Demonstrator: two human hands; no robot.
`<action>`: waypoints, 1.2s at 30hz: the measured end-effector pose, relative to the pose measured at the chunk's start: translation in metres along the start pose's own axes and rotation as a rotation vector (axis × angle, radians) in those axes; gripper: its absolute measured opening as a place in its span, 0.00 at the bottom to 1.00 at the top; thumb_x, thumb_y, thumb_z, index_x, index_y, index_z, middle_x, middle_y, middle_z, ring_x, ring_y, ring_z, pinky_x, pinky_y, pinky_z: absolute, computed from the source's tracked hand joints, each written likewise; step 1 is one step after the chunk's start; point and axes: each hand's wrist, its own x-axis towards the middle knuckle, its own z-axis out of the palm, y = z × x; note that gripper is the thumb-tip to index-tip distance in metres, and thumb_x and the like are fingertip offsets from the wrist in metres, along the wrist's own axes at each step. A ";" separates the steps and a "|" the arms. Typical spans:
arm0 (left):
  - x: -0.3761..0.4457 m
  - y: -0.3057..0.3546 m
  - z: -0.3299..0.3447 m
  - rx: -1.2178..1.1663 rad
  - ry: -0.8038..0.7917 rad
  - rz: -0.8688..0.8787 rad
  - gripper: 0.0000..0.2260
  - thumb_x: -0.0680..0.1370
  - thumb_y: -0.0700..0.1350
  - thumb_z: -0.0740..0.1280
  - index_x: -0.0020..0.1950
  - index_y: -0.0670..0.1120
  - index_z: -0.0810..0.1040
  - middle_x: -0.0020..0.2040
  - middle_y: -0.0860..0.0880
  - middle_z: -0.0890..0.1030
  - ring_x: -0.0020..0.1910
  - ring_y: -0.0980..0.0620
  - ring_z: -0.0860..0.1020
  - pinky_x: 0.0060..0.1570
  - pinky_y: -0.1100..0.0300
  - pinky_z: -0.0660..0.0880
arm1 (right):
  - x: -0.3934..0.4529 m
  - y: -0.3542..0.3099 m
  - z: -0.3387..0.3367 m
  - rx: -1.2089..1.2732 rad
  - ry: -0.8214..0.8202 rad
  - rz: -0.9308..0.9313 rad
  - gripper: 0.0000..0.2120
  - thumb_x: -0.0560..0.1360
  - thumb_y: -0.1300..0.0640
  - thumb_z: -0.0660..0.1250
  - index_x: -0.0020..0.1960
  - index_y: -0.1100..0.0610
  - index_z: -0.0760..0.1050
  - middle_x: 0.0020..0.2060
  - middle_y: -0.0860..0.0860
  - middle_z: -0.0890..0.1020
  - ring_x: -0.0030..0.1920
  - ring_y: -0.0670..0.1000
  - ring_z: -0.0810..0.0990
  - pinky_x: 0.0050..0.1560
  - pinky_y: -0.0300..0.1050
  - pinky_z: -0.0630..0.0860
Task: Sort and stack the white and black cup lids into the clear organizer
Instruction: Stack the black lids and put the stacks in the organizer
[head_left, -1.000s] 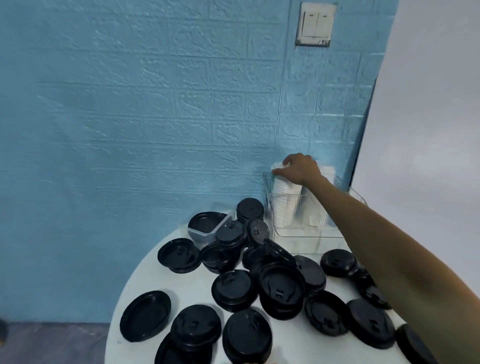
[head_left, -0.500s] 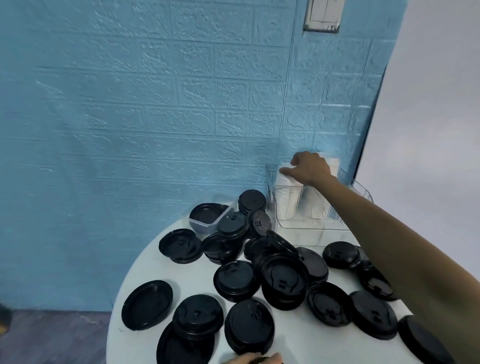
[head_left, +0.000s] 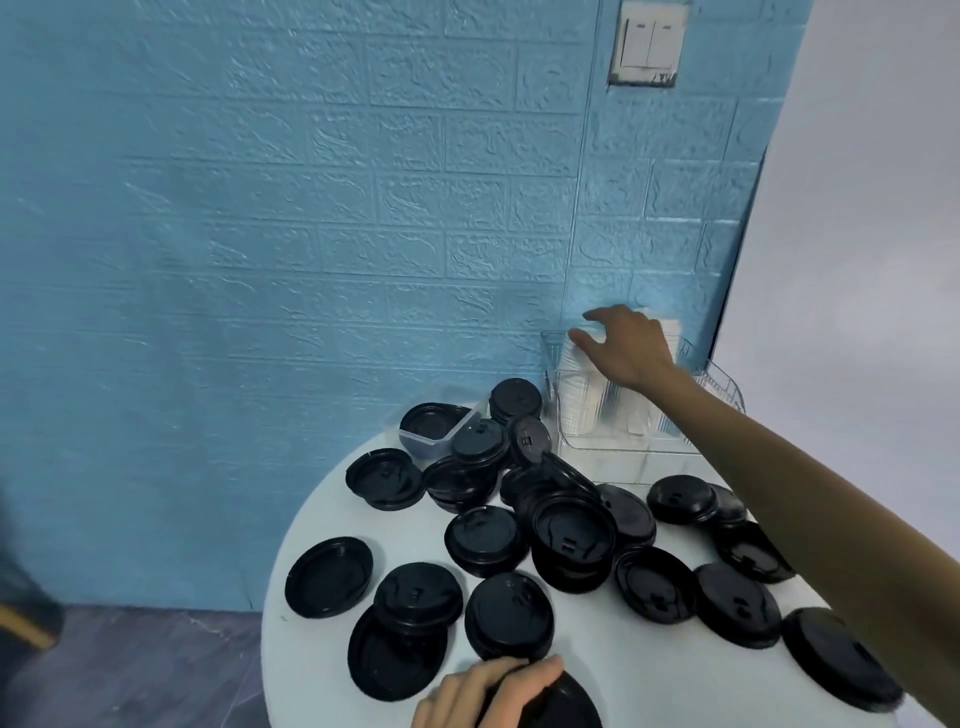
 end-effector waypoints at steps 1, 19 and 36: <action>-0.004 0.000 0.001 -0.040 -0.044 0.053 0.18 0.67 0.65 0.65 0.54 0.70 0.83 0.49 0.70 0.81 0.42 0.68 0.79 0.45 0.71 0.68 | -0.016 -0.006 -0.004 0.071 0.011 -0.048 0.25 0.80 0.38 0.62 0.71 0.52 0.75 0.69 0.54 0.76 0.68 0.58 0.75 0.66 0.53 0.68; -0.020 0.001 -0.022 -0.069 -0.133 -0.007 0.37 0.68 0.68 0.71 0.72 0.74 0.57 0.64 0.72 0.65 0.62 0.68 0.61 0.65 0.70 0.56 | -0.207 -0.040 0.004 0.081 -0.368 -0.232 0.40 0.65 0.23 0.66 0.73 0.35 0.67 0.63 0.46 0.67 0.66 0.53 0.65 0.71 0.57 0.63; -0.020 -0.002 -0.021 -0.071 -0.146 -0.041 0.37 0.66 0.67 0.73 0.70 0.77 0.58 0.63 0.72 0.67 0.63 0.73 0.61 0.64 0.70 0.58 | -0.215 -0.036 0.013 0.161 -0.289 -0.214 0.45 0.56 0.18 0.65 0.70 0.33 0.68 0.59 0.40 0.68 0.63 0.47 0.62 0.64 0.49 0.54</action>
